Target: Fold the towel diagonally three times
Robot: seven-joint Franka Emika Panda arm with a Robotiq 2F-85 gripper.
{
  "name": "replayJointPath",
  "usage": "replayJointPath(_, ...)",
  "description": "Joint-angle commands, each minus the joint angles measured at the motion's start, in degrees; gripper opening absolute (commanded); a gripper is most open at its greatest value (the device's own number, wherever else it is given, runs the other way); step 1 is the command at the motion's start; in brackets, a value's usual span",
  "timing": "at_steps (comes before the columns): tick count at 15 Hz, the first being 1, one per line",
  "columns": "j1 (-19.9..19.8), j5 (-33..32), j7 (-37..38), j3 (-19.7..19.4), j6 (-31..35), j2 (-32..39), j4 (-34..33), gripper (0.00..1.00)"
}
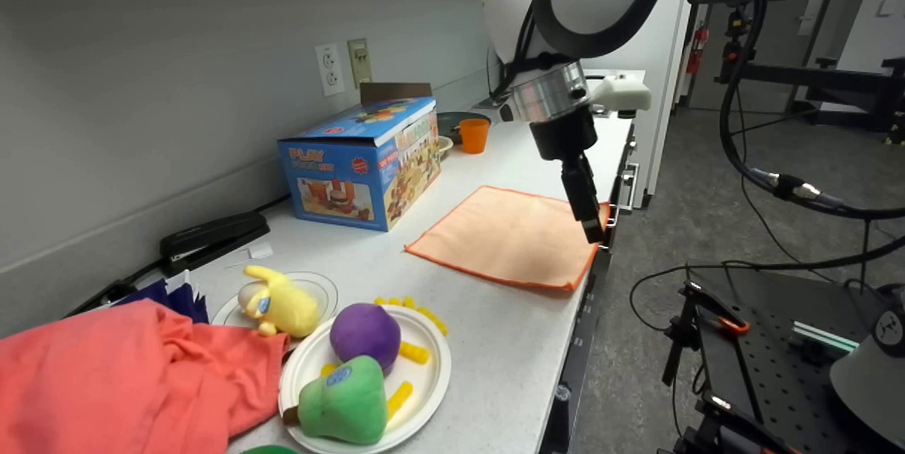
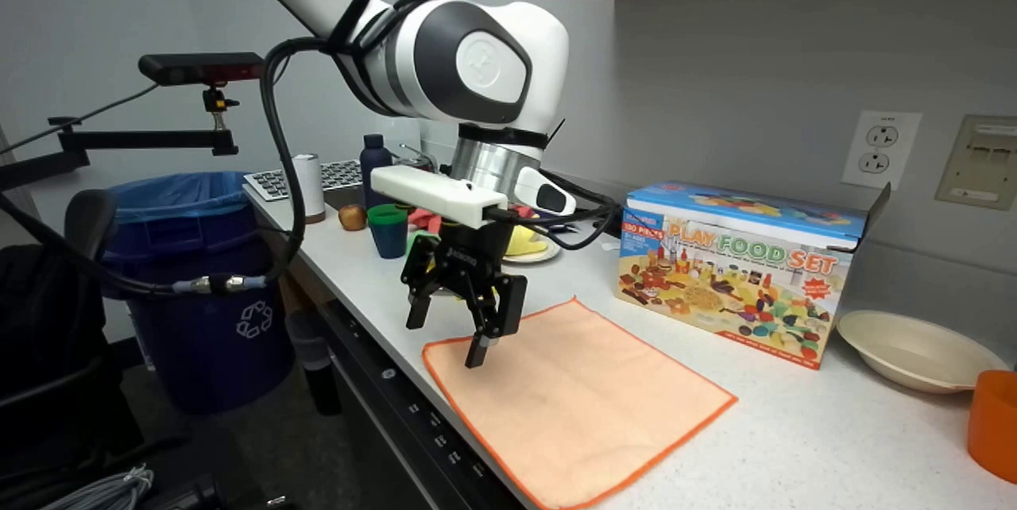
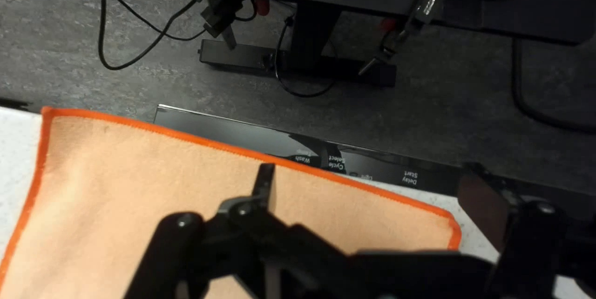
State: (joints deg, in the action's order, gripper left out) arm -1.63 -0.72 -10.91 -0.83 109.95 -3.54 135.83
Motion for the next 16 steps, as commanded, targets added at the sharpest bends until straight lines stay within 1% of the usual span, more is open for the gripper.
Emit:
replayJointPath(1, 1.8, -1.0, -3.4, 1.4, 3.5, 0.1, 2.3, 1.00)
replayJointPath(7, 4.2, 0.9, -1.6, 3.8, 13.1, 0.0, 5.2, 1.00)
replayJointPath(11, 4.4, 0.0, 0.5, 4.1, 20.7, 0.5, 7.1, 1.00)
replayJointPath(14, 4.3, -0.5, 1.5, 4.2, 24.2, 1.0, 8.2, 1.00)
replayJointPath(15, 4.3, -0.5, 1.8, 4.2, 25.0, 1.3, 8.4, 0.96)
replayJointPath(16, 4.3, -0.5, 2.0, 4.2, 25.6, 1.5, 8.7, 0.89)
